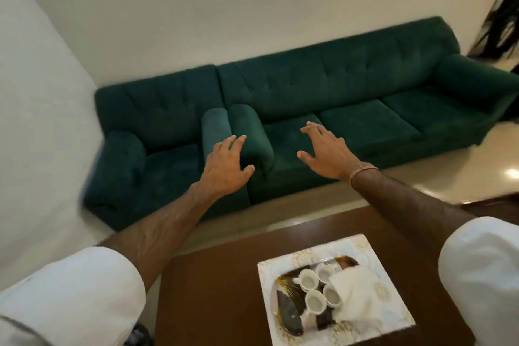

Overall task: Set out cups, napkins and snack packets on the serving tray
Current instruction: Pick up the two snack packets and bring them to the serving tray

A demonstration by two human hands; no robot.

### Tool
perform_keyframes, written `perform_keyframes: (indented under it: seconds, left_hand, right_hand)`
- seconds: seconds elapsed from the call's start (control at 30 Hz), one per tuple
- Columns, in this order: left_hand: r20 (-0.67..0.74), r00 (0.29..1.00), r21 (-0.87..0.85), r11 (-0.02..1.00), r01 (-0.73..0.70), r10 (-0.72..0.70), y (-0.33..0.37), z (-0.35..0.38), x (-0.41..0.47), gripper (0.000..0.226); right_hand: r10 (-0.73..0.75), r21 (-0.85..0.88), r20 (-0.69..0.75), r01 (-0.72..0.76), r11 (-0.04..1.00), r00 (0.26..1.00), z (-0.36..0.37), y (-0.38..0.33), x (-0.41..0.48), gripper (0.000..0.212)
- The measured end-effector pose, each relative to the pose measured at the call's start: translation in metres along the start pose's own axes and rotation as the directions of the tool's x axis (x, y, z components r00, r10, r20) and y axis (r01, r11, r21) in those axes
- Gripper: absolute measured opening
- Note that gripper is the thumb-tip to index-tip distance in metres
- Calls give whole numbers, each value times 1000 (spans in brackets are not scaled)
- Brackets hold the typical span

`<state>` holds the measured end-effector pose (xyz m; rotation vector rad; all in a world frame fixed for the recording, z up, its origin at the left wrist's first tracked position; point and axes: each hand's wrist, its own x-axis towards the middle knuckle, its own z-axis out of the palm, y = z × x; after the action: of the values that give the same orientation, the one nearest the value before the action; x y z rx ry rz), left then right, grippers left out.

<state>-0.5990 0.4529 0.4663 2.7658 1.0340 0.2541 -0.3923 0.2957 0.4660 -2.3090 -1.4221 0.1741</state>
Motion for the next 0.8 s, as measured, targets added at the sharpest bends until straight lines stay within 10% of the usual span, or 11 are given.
perform_keyframes:
  seconds: [0.43,0.8]
  left_hand:
    - [385,910,-109,987,-121,154,245,277,58,74]
    - [607,731,-282,944,-170,313,493,490,75,58]
  right_hand:
    - [376,41,141,-385,922,916,55,360,-106,59]
    - [732,38,100,-738,674,674,82,641,-246,54]
